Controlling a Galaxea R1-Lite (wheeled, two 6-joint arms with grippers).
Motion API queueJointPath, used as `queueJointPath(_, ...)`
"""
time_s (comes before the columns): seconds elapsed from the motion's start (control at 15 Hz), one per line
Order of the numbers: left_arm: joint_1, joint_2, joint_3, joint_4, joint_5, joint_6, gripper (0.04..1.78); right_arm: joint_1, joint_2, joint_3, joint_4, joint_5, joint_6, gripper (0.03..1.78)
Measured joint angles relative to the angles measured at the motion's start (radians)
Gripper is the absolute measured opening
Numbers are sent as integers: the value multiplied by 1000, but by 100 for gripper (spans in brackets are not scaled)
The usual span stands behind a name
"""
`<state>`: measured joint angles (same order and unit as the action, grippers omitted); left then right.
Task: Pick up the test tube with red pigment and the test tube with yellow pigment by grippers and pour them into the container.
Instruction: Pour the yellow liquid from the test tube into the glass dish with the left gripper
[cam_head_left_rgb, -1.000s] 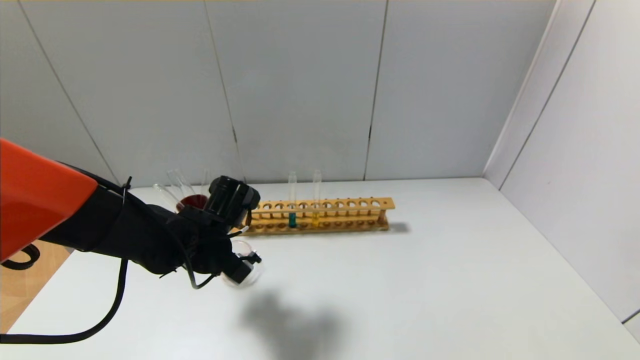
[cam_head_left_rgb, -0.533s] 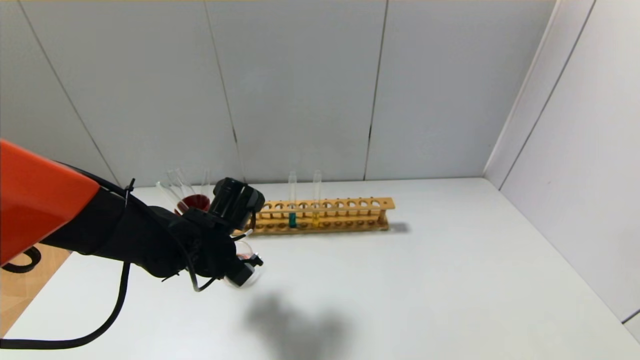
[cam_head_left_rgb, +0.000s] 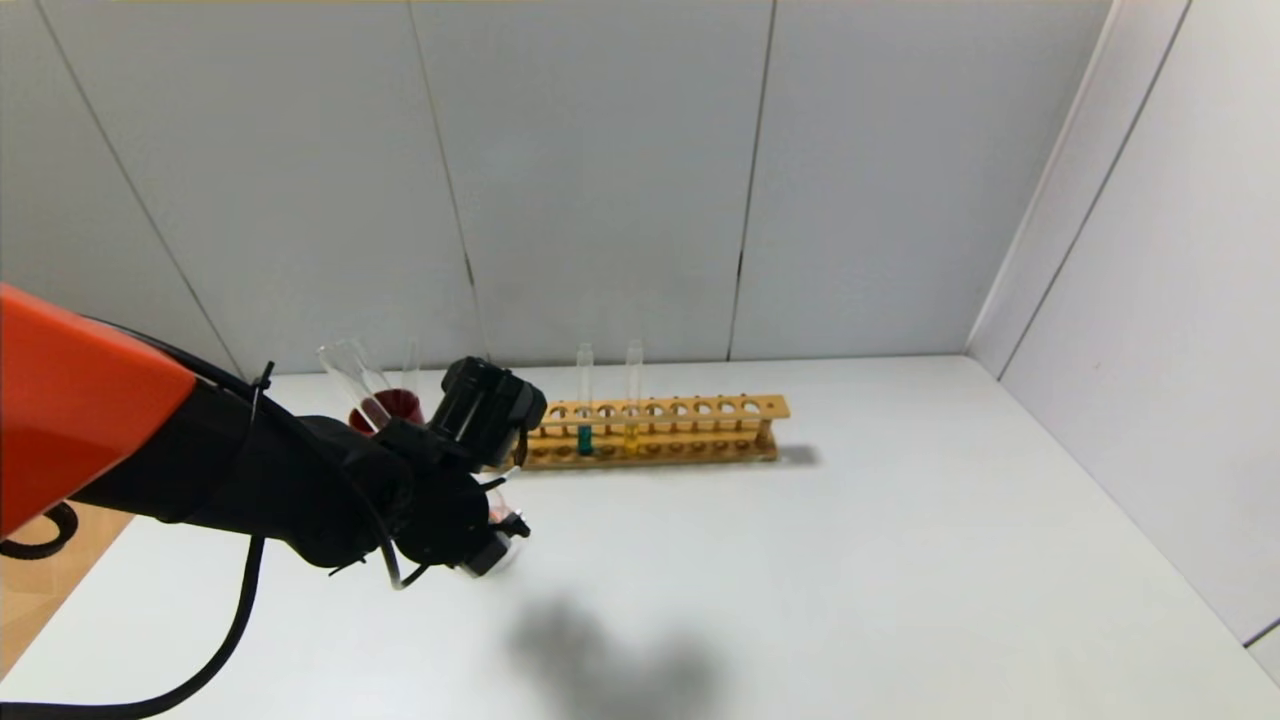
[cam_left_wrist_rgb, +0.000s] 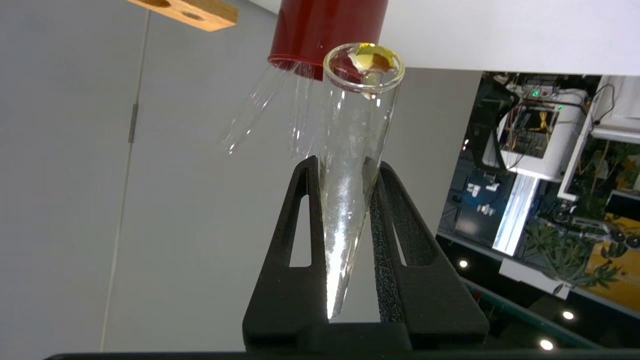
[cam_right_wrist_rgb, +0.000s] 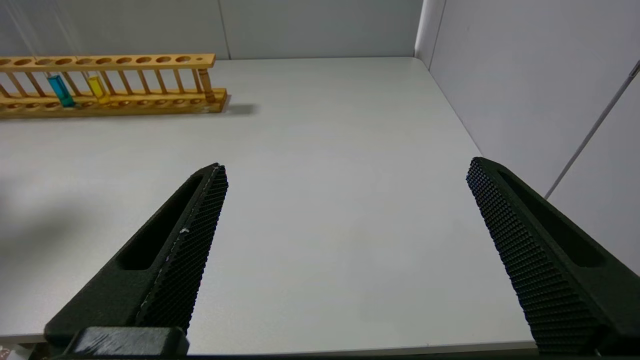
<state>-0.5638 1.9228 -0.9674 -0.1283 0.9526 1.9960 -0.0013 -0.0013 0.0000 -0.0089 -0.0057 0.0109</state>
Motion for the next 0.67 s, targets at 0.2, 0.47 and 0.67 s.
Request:
queueJointPath(0.2, -7, -3, 0, 0, 16, 2, 31, 0, 0, 0, 0, 0, 0, 175)
queueJointPath(0.47, -11, -9, 1, 0, 21, 4, 31, 0, 0, 0, 0, 0, 0, 175)
queueJointPath(0.67, -16, -21, 2, 3, 32, 35, 31, 0, 0, 0, 0, 0, 0, 175)
